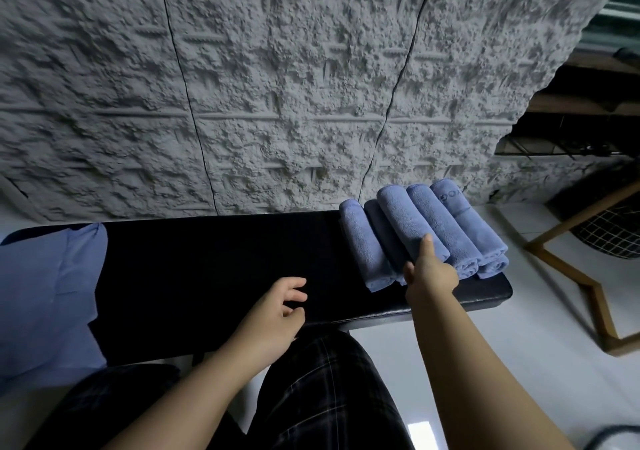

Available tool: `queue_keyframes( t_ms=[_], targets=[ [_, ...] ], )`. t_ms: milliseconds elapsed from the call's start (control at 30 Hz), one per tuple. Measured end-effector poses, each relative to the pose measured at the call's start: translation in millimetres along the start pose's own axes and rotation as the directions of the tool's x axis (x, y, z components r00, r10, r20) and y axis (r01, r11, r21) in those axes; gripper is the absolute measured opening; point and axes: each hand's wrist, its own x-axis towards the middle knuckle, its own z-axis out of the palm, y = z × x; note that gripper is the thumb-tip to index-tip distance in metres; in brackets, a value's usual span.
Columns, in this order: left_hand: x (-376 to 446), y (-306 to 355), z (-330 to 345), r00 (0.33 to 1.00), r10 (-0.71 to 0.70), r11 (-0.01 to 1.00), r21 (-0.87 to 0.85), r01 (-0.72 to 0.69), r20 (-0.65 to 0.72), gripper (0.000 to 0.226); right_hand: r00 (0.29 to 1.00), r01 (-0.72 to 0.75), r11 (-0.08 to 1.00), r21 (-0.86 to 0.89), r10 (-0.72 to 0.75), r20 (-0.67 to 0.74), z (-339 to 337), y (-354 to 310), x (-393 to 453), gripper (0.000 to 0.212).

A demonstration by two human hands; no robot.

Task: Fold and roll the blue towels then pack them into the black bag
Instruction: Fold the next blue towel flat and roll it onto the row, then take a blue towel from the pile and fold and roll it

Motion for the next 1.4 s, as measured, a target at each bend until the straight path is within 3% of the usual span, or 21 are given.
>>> queue_keyframes(
  t_ms=[67,133,200,267,367,467,600,700,933,1200,1300,1367,1400],
  targets=[
    [-1.2,-2.7,-2.4,1.0,0.001,1.0,-0.009,-0.001,-0.013,0.039,1.0,0.03,0.999,-0.013,-0.029,0.011,0.5,8.2,-1.1,0.128],
    [-4.2,-6.0,-5.5,0.999,-0.006,1.0,-0.025,0.005,-0.033,0.038,1.0,0.015,0.999,-0.033,-0.015,0.007,0.2,7.1,-26.1,0.125],
    [-8.3,-10.6,-11.1,0.996,-0.005,1.0,0.009,0.006,-0.088,0.038,0.999,0.054,0.991,-0.121,-0.054,0.0,1.4,11.7,-48.7,0.103],
    [-13.6,-20.0,-21.0,0.98,0.039,0.983,0.186,-0.003,-0.195,0.039,0.989,0.145,0.98,-0.133,-0.143,0.024,3.5,25.3,-70.7,0.079],
    [-24.2,-43.4,-44.5,0.91,0.214,0.852,0.524,0.004,-0.356,0.036,0.919,0.354,0.923,-0.153,-0.312,0.242,7.7,56.8,-107.5,0.064],
    [-37.0,-72.7,-72.8,0.858,0.232,0.75,0.646,0.142,-0.459,0.036,0.767,0.509,0.84,-0.19,-0.342,0.542,11.0,90.1,-132.7,0.056],
    [-51.7,-100.7,-108.6,0.783,0.135,0.71,0.611,0.351,-0.607,0.045,0.595,0.642,0.739,-0.207,-0.309,0.742,11.9,110.4,-145.8,0.051],
    [-56.9,-111.2,-126.3,0.719,0.101,0.722,0.548,0.423,-0.687,0.054,0.511,0.725,0.639,-0.255,-0.253,0.821,9.1,118.3,-144.9,0.053],
    [-63.2,-126.8,-146.6,0.615,-0.091,0.803,0.307,0.51,-0.784,0.042,0.474,0.766,0.579,-0.278,-0.218,0.853,2.9,123.6,-140.3,0.052],
    [-64.0,-132.2,-170.0,0.567,-0.089,0.895,0.184,0.406,-0.819,0.023,0.432,0.811,0.522,-0.263,-0.231,0.872,3.1,125.1,-140.7,0.048],
    [-69.6,-109.9,-169.4,0.55,-0.042,0.955,0.129,0.268,-0.834,0.02,0.419,0.823,0.505,-0.259,-0.234,0.877,3.0,124.5,-141.7,0.046],
    [-70.8,-88.5,-159.7,0.581,0.053,0.976,0.166,0.142,-0.812,0.011,0.404,0.836,0.487,-0.251,-0.238,0.883,2.5,124.1,-142.8,0.046],
    [-70.0,-77.4,-152.2,0.604,0.107,0.977,0.195,0.082,-0.79,0.018,0.392,0.844,0.477,-0.244,-0.24,0.888,2.2,123.8,-143.4,0.046]
  ],
)
